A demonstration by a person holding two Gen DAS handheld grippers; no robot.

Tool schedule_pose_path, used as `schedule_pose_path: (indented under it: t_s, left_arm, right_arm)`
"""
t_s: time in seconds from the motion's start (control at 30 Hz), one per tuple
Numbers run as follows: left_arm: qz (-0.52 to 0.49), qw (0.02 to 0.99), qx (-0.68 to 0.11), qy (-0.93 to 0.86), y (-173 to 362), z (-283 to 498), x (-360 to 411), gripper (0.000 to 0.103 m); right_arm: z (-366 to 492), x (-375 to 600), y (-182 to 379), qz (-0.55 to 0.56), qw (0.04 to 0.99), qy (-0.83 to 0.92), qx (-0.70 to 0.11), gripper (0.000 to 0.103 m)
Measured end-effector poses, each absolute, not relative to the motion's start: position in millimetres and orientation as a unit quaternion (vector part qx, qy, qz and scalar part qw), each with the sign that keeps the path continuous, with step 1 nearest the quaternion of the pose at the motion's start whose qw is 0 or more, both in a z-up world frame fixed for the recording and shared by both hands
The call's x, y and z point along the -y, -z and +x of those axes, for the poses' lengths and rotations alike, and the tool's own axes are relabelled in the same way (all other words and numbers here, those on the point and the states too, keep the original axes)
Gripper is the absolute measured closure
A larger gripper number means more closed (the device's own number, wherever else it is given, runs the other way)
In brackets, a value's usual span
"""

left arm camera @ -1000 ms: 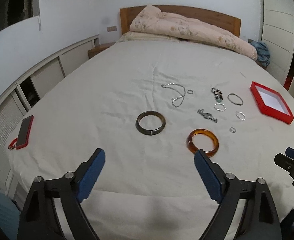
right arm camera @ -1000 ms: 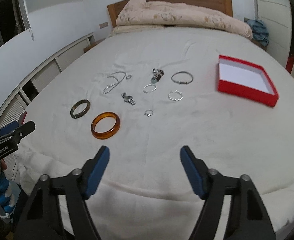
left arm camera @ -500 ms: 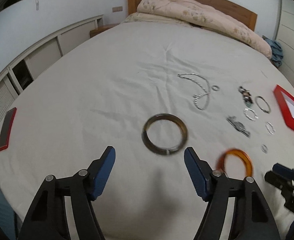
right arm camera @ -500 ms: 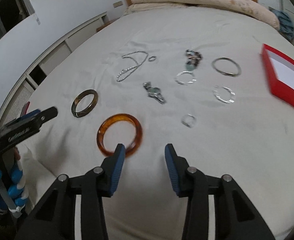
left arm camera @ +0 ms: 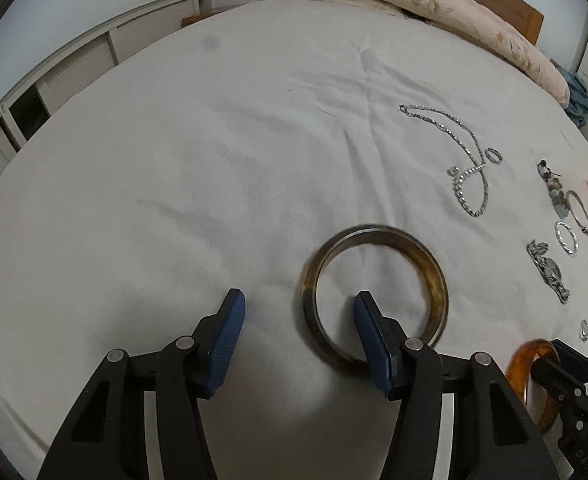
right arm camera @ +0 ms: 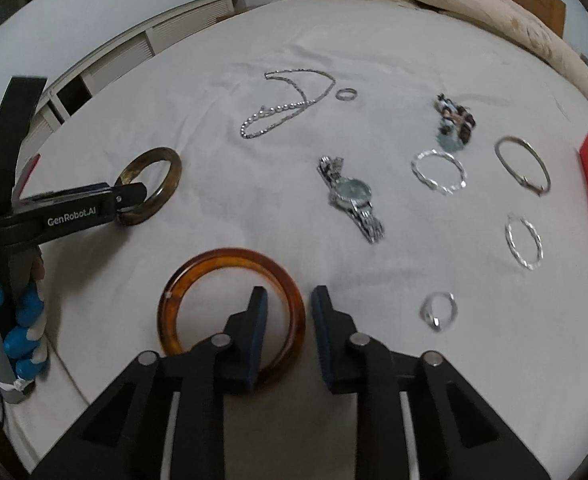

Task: Organize jewelry
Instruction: 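Grasp the dark brown bangle with the left tool while the right tool grasps the amber bangle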

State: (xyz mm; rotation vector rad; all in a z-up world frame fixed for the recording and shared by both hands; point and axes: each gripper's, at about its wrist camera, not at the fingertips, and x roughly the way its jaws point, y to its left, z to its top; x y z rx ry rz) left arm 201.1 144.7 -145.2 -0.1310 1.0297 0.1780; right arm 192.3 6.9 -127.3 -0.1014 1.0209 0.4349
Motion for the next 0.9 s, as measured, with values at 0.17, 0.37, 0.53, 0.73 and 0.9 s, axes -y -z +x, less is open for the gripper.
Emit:
schedule_pose_path:
  t_s: [0.17,0.37,0.53,0.73,0.9]
  left_arm:
    - [-0.043,0.874,-0.476,-0.085,142.5,206.4,-141.3,0.077]
    - [-0.034,0.877,-0.471,-0.087,135.3,203.3,-138.0,0.094]
    - [-0.019,0.881,-0.462,-0.096,114.2,191.2,-127.2,0.095]
    - [-0.007,0.89,-0.446,-0.094,85.0,170.5,-103.1,0.095]
    - [0.002,0.898,-0.437,-0.057,64.3,157.3,-54.9,0.095]
  right_arm:
    - [196.4,-15.6,135.1,-0.077,0.856,-0.208,-0.466,0.092]
    - [185.8,-10.1,129.9,-0.076,0.863,-0.215,-0.451,0.094]
    - [163.8,1.8,109.3,-0.067,0.874,-0.218,-0.429,0.094]
    - [134.3,36.6,77.1,-0.042,0.89,-0.202,-0.406,0.094]
    - [117.2,90.5,60.8,-0.007,0.904,-0.164,-0.395,0.094]
